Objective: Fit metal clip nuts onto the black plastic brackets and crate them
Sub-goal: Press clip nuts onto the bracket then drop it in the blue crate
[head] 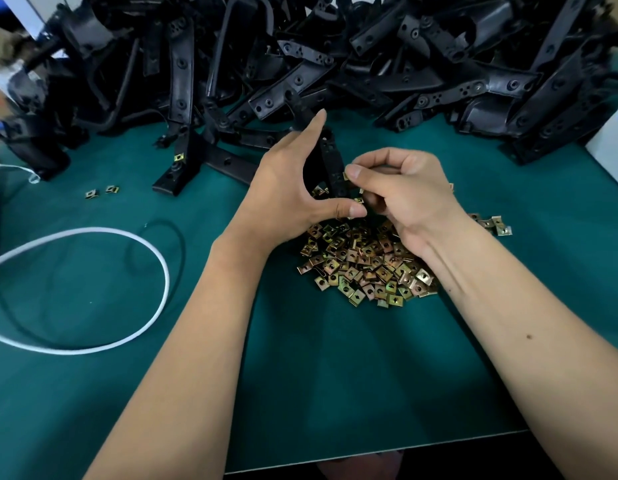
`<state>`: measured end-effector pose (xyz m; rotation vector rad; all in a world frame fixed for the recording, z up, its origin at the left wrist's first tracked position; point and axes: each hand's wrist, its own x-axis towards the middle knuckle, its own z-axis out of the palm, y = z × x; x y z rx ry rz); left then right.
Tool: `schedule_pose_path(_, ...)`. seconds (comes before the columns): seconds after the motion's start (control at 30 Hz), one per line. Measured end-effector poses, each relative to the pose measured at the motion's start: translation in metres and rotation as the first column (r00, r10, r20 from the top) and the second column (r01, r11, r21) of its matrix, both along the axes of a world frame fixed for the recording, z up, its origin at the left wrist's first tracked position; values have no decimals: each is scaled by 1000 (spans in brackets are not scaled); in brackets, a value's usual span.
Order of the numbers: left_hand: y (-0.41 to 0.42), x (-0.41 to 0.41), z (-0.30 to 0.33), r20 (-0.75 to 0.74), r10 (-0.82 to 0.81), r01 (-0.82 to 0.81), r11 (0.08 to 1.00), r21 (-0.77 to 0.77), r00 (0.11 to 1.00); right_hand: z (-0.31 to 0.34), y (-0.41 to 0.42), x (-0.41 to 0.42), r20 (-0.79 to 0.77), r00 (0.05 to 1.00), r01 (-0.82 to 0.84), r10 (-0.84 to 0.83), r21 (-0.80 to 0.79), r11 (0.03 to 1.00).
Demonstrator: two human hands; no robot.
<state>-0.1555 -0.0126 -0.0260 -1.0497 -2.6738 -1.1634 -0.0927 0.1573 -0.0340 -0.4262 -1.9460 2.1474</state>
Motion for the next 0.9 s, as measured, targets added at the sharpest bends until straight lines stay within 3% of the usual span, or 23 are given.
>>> schedule_pose_path(0.27, 7, 0, 2, -39, 0, -2, 999, -47, 999, 1, 3, -1, 37, 995, -92, 90, 45, 995)
schedule_pose_path(0.33, 6, -3, -1, -1, 16, -16, 1000, -10, 1000, 4, 8, -1, 27, 994, -107, 105, 108, 988)
schedule_pose_path(0.4, 2, -6, -5, 44, 47, -47, 999, 5, 998, 5, 18, -2, 2, 999, -37, 38, 268, 963)
schedule_pose_path(0.5, -8, -15, -13, 80, 125, -124, 992, -16, 989, 2, 37, -5, -63, 988, 150, -144, 640, 754)
schedule_pose_path(0.57, -13, -21, -16, 41, 175, -172, 983, -68, 984, 0, 41, -6, -43, 991, 111, -125, 787, 607)
schedule_pose_path(0.67, -18, -28, -17, -16, 255, -255, 961, -106, 967, -3, 34, -5, 52, 999, -41, -7, 868, 495)
schedule_pose_path(0.77, -21, -29, -17, 21, 288, -287, 957, -41, 957, -3, 31, -4, 120, 992, -126, 40, 912, 391)
schedule_pose_path(0.9, -19, -22, -15, 48, 194, -194, 981, -15, 980, 3, 26, -3, 138, 988, -154, 68, 896, 417)
